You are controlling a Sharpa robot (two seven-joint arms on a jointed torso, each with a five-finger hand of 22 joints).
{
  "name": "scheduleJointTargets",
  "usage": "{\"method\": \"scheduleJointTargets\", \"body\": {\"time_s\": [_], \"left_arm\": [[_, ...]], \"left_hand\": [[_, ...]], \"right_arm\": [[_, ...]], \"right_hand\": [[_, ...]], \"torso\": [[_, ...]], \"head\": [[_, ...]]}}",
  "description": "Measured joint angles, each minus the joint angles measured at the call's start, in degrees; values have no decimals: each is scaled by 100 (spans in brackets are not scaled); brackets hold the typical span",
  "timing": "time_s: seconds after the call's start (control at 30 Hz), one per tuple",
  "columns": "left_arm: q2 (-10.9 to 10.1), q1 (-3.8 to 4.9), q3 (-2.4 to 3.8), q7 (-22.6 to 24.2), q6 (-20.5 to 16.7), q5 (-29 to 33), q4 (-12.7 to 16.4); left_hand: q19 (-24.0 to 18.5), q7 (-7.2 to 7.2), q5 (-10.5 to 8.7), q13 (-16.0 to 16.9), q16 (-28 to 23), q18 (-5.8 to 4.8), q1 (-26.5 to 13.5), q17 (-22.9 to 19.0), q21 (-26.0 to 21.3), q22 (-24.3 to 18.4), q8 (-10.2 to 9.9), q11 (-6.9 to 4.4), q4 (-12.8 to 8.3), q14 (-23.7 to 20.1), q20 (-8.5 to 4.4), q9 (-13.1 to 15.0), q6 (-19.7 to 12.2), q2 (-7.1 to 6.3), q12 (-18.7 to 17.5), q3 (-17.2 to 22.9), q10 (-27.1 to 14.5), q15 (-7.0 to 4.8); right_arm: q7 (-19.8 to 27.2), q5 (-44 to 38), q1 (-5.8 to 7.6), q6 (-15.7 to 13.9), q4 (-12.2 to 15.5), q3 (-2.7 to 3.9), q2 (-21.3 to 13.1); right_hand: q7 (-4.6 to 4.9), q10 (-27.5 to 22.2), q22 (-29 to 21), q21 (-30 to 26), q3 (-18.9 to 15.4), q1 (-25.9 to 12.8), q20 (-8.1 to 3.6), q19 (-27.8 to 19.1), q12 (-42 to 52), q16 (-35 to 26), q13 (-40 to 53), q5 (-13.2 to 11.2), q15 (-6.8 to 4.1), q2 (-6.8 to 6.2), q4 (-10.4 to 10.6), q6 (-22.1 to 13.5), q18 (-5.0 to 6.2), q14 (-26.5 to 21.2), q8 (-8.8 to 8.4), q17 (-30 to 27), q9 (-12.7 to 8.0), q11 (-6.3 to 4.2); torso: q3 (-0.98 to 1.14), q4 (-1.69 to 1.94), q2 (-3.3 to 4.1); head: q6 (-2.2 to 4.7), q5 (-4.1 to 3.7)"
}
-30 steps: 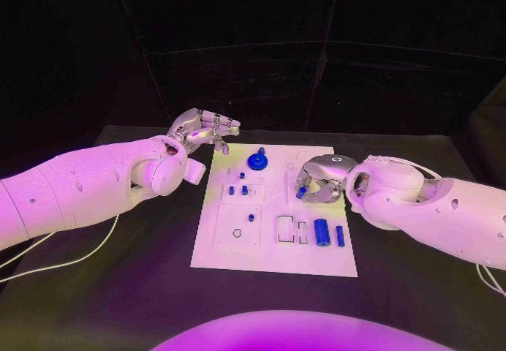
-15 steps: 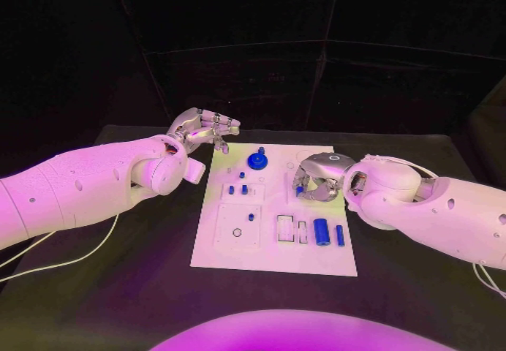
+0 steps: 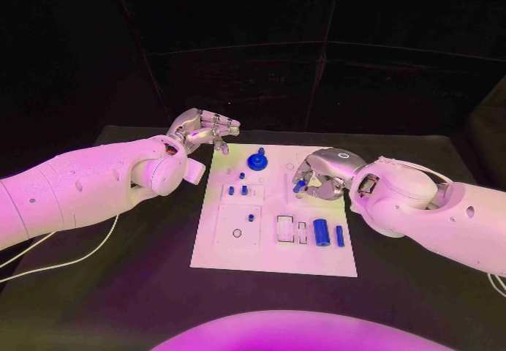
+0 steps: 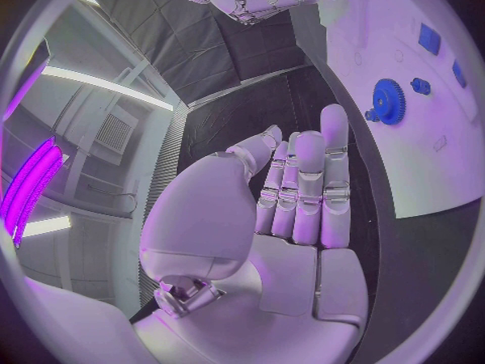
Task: Assemble the parts on the task board
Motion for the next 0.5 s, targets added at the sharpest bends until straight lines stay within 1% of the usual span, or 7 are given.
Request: {"method": "scheduleJointTargets", "body": {"time_s": [0.07, 0.2, 0.37, 0.5], "left_arm": [[1, 0, 0, 0, 0, 0, -1], [8, 0, 0, 0, 0, 0, -1], [31, 0, 0, 0, 1, 0, 0], [71, 0, 0, 0, 2, 0, 6]], "left_hand": [[0, 0, 0, 0, 0, 0, 0, 0, 0, 0, 0, 0, 0, 0, 0, 0, 0, 0, 0, 0, 0, 0], [0, 0, 0, 0, 0, 0, 0, 0, 0, 0, 0, 0, 0, 0, 0, 0, 0, 0, 0, 0, 0, 0], [0, 0, 0, -1, 0, 0, 0, 0, 0, 1, 0, 0, 0, 0, 0, 0, 0, 0, 0, 0, 0, 0], [0, 0, 0, -1, 0, 0, 0, 0, 0, 1, 0, 0, 0, 0, 0, 0, 0, 0, 0, 0, 0, 0]], "right_arm": [[5, 73, 0, -58, 91, 0, -7], [49, 243, -1, -177, 283, 1, 67], [129, 362, -38, -277, 419, 2, 341], [203, 391, -111, -316, 433, 1, 587]], "right_hand": [[5, 0, 0, 0, 35, 0, 0, 0, -32, 0, 0, -3, 0, 0, -32, 4, 0, 0, -1, 5, 0, 0], [8, -1, 0, 0, 64, 0, 0, 0, -32, 0, -1, 31, 0, 0, -16, 7, 0, 0, -7, 5, 1, 1], [33, -1, -1, 0, 84, -26, 0, 0, -61, 0, -1, 36, 0, -27, -33, -11, 0, 0, -21, -1, 1, 1], [34, -1, -1, 0, 99, -40, 0, 0, -83, 0, 0, 36, 0, -41, -48, -11, 0, 0, -44, -1, 1, 1]], "torso": [[-1, 0, 1], [-2, 1, 4], [-5, 13, 4], [-19, 27, -3]], "head": [[7, -1], [10, -2], [7, -11], [17, -8]]}}
